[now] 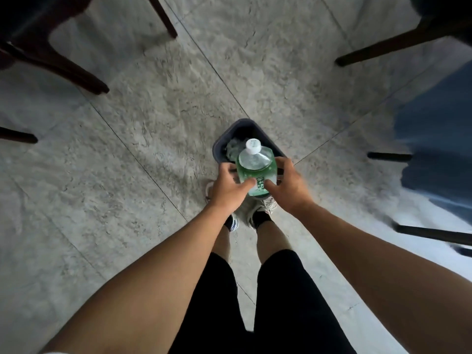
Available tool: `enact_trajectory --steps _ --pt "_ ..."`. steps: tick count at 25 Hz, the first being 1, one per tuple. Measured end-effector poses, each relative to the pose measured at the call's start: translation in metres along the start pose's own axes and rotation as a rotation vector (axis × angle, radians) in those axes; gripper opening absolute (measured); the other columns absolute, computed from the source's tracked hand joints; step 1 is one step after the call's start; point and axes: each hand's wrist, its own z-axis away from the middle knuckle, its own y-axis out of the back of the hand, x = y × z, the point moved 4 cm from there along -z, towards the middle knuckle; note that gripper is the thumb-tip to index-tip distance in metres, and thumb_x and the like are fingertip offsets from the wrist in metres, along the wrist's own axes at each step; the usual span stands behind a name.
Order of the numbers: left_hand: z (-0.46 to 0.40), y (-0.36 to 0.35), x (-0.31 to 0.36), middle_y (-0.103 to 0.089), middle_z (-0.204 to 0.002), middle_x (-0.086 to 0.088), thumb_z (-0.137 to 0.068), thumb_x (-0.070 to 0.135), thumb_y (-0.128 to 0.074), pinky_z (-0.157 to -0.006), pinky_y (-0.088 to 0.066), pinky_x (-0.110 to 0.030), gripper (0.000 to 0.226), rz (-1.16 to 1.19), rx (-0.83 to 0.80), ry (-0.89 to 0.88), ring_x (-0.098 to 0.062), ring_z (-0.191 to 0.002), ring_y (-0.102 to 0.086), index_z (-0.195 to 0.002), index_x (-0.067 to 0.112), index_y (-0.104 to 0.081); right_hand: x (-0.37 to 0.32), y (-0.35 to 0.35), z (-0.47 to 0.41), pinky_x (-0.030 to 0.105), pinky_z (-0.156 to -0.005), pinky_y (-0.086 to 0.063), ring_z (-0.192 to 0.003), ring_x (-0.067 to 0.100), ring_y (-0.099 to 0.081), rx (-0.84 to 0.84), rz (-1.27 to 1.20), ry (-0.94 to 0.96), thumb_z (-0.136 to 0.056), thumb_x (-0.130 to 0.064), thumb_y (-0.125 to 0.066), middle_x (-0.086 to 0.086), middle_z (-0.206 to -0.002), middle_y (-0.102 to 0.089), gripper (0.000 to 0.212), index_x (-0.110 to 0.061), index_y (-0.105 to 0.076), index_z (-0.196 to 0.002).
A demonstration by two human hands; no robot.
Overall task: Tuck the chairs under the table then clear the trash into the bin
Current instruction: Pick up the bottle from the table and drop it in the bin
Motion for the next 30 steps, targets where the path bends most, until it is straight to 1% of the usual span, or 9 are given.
enact_trajectory --steps 4,8,14,18,20,22,25,28,30 --pt "-0.071 -0.039 -0.022 -0.069 -0.105 0.008 -0.081 0.031 -0.078 -0.094 -0.057 -0.044 0.047 0.119 0.015 0.079 -0.011 -0.097 -0.069 -0.119 0.022 -0.051 0.038 -0.023 -0.069 0.043 -0.100 -0.052 -0.117 0.023 -0.062 0.030 -0.036 -0.061 -0.089 -0.022 -0.068 0.005 -0.131 -0.063 0.054 -0.018 -0.046 -0.139" --pt "-0.134 -0.060 -0.062 -0.071 -0.105 0.004 -0.070 0.043 -0.072 -0.095 -0.057 -0.052 0.055 0.210 0.040 0.196 -0.017 -0.099 -0.070 -0.118 0.025 -0.053 0.070 -0.057 -0.127 0.039 -0.104 -0.048 -0.123 0.022 -0.058 -0.056 -0.001 -0.049 -0.090 -0.019 -0.065 0.004 -0.139 -0.059 0.060 -0.018 -0.043 -0.146" --pt "-0.197 -0.080 -0.094 -0.064 -0.109 0.004 -0.073 0.044 -0.067 -0.100 -0.053 -0.050 0.055 0.219 0.000 0.323 -0.019 -0.106 -0.063 -0.123 0.027 -0.050 0.106 -0.095 -0.192 0.028 -0.091 -0.042 -0.122 0.026 -0.059 -0.124 0.020 -0.141 -0.092 -0.023 -0.066 0.008 -0.138 -0.058 0.062 -0.016 -0.040 -0.148" --pt "-0.252 -0.098 -0.108 -0.063 -0.121 -0.002 -0.074 0.041 -0.066 -0.104 -0.051 -0.050 0.062 0.215 -0.010 0.396 -0.029 -0.114 -0.059 -0.132 0.022 -0.053 0.130 -0.127 -0.240 0.034 -0.091 -0.042 -0.123 0.036 -0.057 -0.162 0.071 -0.219 -0.094 -0.034 -0.063 0.017 -0.137 -0.057 0.063 -0.014 -0.038 -0.149" --pt "-0.279 -0.107 -0.116 -0.064 -0.122 -0.005 -0.083 0.036 -0.068 -0.102 -0.052 -0.050 0.053 0.205 -0.028 0.416 -0.032 -0.113 -0.060 -0.132 0.019 -0.057 0.140 -0.142 -0.263 0.036 -0.089 -0.044 -0.123 0.038 -0.059 -0.164 0.081 -0.257 -0.096 -0.037 -0.060 0.017 -0.135 -0.060 0.058 -0.013 -0.042 -0.146" --pt "-0.301 -0.111 -0.124 -0.068 -0.121 -0.009 -0.085 0.038 -0.069 -0.099 -0.055 -0.050 0.049 0.175 -0.031 0.436 -0.034 -0.108 -0.064 -0.128 0.016 -0.060 0.150 -0.156 -0.281 0.033 -0.087 -0.042 -0.123 0.038 -0.059 -0.158 0.070 -0.284 -0.098 -0.035 -0.058 0.016 -0.135 -0.061 0.052 -0.014 -0.046 -0.144" --pt "-0.325 -0.117 -0.131 -0.067 -0.123 -0.011 -0.093 0.036 -0.063 -0.102 -0.053 -0.047 0.036 0.087 -0.041 0.425 -0.034 -0.111 -0.063 -0.120 0.011 -0.061 0.164 -0.171 -0.301 0.037 -0.099 -0.047 -0.128 0.037 -0.057 -0.157 0.050 -0.303 -0.099 -0.036 -0.058 0.014 -0.139 -0.061 0.051 -0.017 -0.048 -0.145" --pt "-0.326 -0.110 -0.128 -0.066 -0.126 -0.013 -0.096 0.030 -0.059 -0.104 -0.050 -0.043 0.026 0.008 -0.013 0.358 -0.035 -0.116 -0.061 -0.117 0.014 -0.059 0.166 -0.165 -0.298 0.040 -0.107 -0.044 -0.133 0.037 -0.053 -0.149 0.055 -0.303 -0.100 -0.039 -0.057 0.015 -0.145 -0.057 0.057 -0.016 -0.042 -0.150" --pt "-0.314 -0.101 -0.119 -0.065 -0.130 -0.011 -0.095 0.029 -0.059 -0.103 -0.047 -0.037 0.036 -0.028 0.016 0.253 -0.033 -0.121 -0.059 -0.127 0.013 -0.057 0.158 -0.154 -0.284 0.038 -0.106 -0.042 -0.133 0.037 -0.052 -0.148 0.090 -0.259 -0.100 -0.037 -0.054 0.016 -0.146 -0.054 0.061 -0.016 -0.035 -0.154"
